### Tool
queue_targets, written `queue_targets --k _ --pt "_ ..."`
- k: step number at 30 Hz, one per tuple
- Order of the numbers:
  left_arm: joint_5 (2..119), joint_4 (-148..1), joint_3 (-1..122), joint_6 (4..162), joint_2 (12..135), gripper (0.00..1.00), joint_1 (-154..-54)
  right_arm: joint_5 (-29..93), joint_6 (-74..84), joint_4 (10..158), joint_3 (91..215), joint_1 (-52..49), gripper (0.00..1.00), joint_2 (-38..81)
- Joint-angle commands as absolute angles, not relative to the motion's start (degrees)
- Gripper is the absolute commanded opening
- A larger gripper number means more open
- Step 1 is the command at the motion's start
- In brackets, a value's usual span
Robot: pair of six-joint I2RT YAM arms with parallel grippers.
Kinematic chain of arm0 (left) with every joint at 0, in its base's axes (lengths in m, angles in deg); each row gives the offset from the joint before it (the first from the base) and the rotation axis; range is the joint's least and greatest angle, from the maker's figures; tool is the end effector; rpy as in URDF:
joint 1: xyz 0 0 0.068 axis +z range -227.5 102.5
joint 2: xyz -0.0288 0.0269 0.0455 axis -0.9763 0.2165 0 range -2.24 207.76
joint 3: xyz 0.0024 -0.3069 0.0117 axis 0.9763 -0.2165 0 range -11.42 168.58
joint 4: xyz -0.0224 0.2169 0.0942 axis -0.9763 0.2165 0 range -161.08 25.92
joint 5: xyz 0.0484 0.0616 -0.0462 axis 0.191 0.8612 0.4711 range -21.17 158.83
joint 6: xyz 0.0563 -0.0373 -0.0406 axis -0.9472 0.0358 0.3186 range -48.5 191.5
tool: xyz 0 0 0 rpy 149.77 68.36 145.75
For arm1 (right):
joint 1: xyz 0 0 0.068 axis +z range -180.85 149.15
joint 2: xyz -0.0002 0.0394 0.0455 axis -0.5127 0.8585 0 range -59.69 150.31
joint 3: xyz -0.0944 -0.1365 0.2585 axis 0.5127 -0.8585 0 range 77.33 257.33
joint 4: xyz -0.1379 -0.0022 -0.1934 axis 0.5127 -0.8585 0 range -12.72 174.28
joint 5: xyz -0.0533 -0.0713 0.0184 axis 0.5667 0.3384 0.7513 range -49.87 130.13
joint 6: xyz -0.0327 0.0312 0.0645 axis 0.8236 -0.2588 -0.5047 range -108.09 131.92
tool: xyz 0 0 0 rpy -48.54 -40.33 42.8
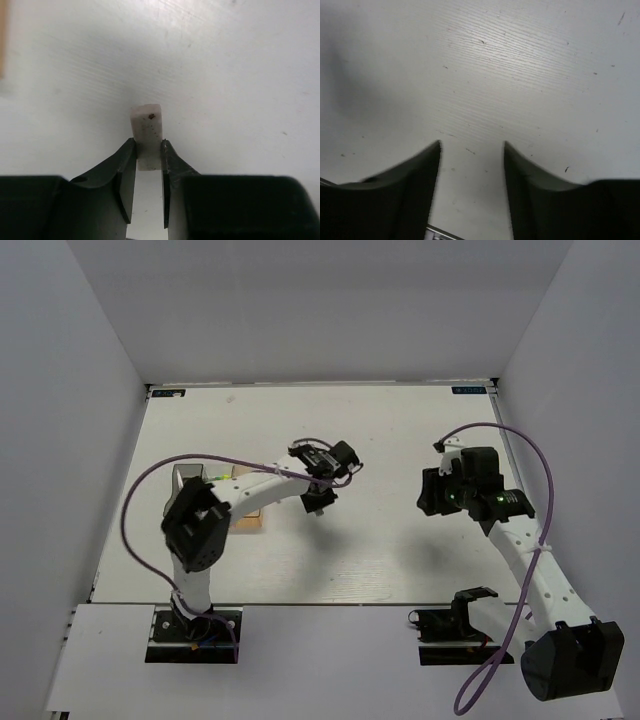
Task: Sort the stationery into containers
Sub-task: Grab a piece of stationery with the left arm, then place the stationery into the container
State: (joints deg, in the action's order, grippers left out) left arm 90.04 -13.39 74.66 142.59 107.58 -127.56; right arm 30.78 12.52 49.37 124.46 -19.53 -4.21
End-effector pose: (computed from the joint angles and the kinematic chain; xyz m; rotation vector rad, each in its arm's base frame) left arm 0.2543 -0.2656 0.2262 -0.5390 2.6927 0.0732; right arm 0.1729 0.0459 0.2914 -0.3235 2.3079 0.2834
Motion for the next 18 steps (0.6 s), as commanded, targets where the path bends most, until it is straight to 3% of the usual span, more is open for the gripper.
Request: queue_targets --k 1,5,6,9,18 --pt "100.1 -8.4 74.7 134.7 94.6 0.0 -125.1 27.9 13.2 50.3 124.5 -19.7 0.38 -4.6" --pt "100.7 -6.3 70.8 125.5 87.7 0.0 -117.3 24.8 14.2 50.4 124.1 -19.9 0.06 -4.8" --pt "100.4 -6.5 70.8 124.2 87.7 0.0 -116.0 24.2 15.1 50.3 124.1 -19.9 0.03 -4.8" --pt "99.2 -6.0 69.3 115.4 85.9 0.0 -110.7 22.1 16.3 50.2 123.7 -19.9 0.02 -5.1" --pt "93.1 -6.5 69.7 107.2 90.4 0.0 -104.0 21.9 16.5 50.1 123.6 -20.6 0.13 -4.4"
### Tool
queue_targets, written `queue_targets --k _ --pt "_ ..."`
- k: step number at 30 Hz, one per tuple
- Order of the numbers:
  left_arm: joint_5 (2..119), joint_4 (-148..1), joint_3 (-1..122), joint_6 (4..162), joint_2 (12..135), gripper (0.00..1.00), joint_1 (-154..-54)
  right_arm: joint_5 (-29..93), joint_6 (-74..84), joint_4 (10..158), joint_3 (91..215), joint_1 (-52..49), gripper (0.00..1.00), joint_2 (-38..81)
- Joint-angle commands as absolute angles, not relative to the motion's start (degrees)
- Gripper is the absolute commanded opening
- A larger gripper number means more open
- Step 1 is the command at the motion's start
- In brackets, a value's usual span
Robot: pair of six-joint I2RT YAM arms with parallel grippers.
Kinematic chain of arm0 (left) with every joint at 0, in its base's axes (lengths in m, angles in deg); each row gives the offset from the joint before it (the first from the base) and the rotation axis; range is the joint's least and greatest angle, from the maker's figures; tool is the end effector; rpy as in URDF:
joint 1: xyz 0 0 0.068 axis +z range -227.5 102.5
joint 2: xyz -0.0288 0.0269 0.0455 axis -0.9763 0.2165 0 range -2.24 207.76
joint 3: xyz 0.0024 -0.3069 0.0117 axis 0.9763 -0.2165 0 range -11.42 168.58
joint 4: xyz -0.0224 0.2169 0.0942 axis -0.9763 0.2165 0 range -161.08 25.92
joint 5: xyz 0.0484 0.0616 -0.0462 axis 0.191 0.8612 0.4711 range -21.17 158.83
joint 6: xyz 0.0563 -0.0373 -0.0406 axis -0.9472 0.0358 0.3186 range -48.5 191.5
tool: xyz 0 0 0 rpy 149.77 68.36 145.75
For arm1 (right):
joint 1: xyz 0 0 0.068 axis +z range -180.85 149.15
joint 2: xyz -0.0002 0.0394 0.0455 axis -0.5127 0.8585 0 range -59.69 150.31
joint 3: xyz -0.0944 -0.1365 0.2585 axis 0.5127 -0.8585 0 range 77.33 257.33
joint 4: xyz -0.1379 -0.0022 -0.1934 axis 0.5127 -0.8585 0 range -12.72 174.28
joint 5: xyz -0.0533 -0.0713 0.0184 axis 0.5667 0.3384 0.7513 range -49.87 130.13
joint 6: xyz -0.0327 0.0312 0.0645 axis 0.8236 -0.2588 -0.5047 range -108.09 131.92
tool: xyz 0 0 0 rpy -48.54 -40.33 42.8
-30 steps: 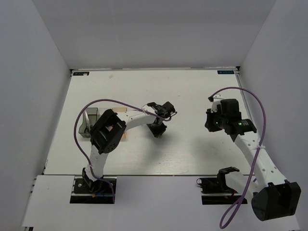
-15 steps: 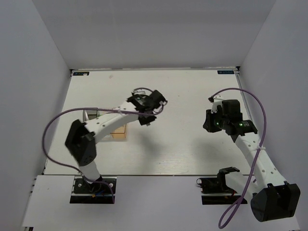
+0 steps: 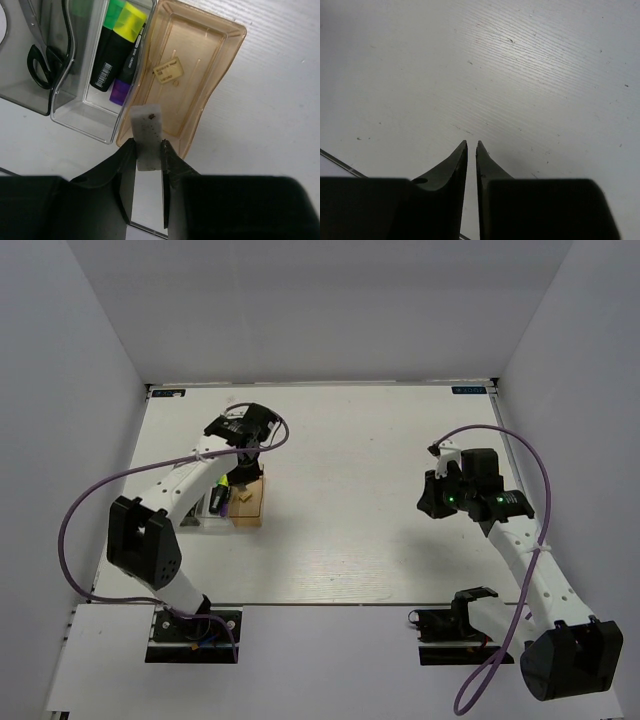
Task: Sort the stationery into containers
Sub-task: Place the stationery into the container
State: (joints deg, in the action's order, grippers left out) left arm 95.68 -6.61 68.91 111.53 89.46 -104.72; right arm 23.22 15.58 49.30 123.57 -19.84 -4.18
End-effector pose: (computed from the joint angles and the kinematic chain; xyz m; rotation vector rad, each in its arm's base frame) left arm 0.2706 -0.1048 0.2980 -0.3750 2.6338 0.3455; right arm 0.1690 0.0530 0.2875 -0.4428 2.2949 0.4089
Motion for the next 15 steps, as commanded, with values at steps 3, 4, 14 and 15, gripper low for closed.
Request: queue_targets --k 3,4,14,15 --pt "92.5 -6.0 70.5 107.4 93.0 0.15 -103.2 21.9 16.7 50.1 123.5 -20.7 0.19 -4.2" --pt "92.2 -5.9 70.6 107.6 93.5 0.2 -102.9 21.9 16.7 49.9 123.5 -20.9 0.22 -4.3" --pt "90.4 -6.1 72.0 106.7 93.8 0.57 -102.1 20.8 17.2 49.7 123.5 -21.4 0.48 -3.6" --pt "90.7 -5.5 73.3 106.6 93.2 0.49 -102.1 21.0 17.1 49.7 123.5 -21.5 0.51 -3.7"
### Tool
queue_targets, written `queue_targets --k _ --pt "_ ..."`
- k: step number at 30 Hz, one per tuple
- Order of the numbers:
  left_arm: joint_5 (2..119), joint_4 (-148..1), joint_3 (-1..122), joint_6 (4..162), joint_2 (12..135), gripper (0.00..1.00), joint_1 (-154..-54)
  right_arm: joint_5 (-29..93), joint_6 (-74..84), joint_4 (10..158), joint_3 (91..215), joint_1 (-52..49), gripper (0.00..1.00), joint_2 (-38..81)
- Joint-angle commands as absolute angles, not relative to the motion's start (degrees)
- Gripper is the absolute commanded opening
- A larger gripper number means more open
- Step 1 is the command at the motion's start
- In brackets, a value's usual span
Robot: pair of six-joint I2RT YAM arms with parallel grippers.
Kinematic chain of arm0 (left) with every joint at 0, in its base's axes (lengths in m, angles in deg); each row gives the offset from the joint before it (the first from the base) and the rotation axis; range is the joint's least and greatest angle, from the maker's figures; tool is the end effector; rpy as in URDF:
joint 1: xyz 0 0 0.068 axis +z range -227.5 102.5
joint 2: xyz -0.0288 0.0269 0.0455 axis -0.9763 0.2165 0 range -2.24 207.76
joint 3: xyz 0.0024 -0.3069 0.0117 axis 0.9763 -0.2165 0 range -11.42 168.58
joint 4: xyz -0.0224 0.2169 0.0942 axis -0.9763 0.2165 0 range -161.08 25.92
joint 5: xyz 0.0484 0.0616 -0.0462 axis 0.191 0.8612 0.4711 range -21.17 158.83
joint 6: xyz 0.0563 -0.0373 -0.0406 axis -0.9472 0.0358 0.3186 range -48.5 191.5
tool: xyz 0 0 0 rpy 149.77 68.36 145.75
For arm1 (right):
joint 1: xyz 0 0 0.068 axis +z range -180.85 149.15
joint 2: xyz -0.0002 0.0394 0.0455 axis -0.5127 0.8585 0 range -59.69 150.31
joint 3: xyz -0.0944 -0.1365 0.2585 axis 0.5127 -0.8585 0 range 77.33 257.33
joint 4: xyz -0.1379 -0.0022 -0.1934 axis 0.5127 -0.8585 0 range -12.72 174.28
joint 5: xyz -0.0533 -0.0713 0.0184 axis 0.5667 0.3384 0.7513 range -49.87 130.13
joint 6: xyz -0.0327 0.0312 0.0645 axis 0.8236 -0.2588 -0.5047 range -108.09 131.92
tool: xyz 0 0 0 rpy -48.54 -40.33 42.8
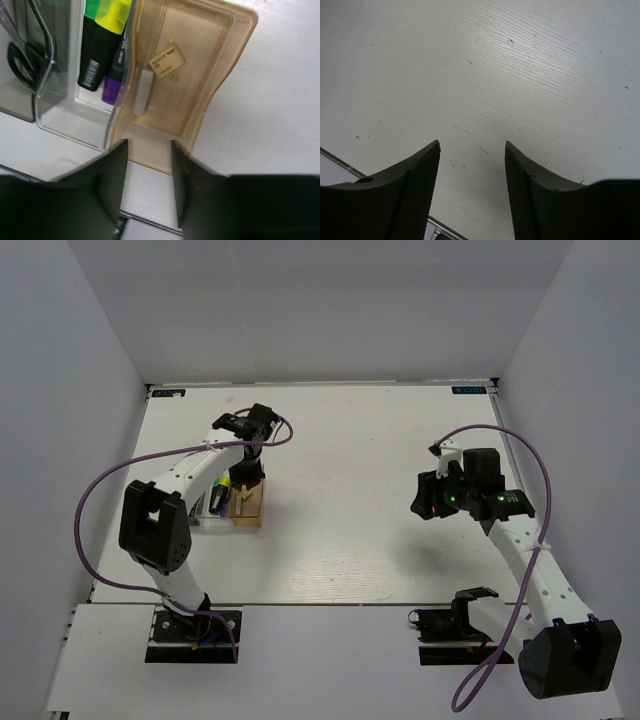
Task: Sort the stationery into containers
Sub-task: Place the stationery into the container
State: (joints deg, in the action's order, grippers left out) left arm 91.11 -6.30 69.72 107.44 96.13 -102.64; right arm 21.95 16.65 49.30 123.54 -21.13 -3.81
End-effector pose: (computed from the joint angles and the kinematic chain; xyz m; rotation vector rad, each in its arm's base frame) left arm 0.2914 -0.1084 0.2667 -0.3020 2.7852 0.3756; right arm 0.1706 0.0507 0.2866 -0.4480 2.2952 0.4152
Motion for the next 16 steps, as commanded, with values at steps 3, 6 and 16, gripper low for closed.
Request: queue_targets --k 3,6,16 --pt "88.8 -5.9 73.3 105.2 91.0 0.01 -102.1 21.3 17.1 50.0 123.4 -21.8 0.67 -3.5" --pt "78.0 -14.5 66.6 95.8 82.9 0.07 -102.4 23.1 15.7 51.5 123.1 -21.8 0.85 -4.2" --pt "53.6 -32.8 33.1 86.0 47.4 1.0 -105.7 32.1 5.7 57.3 121.4 -21.6 0.9 -9.7"
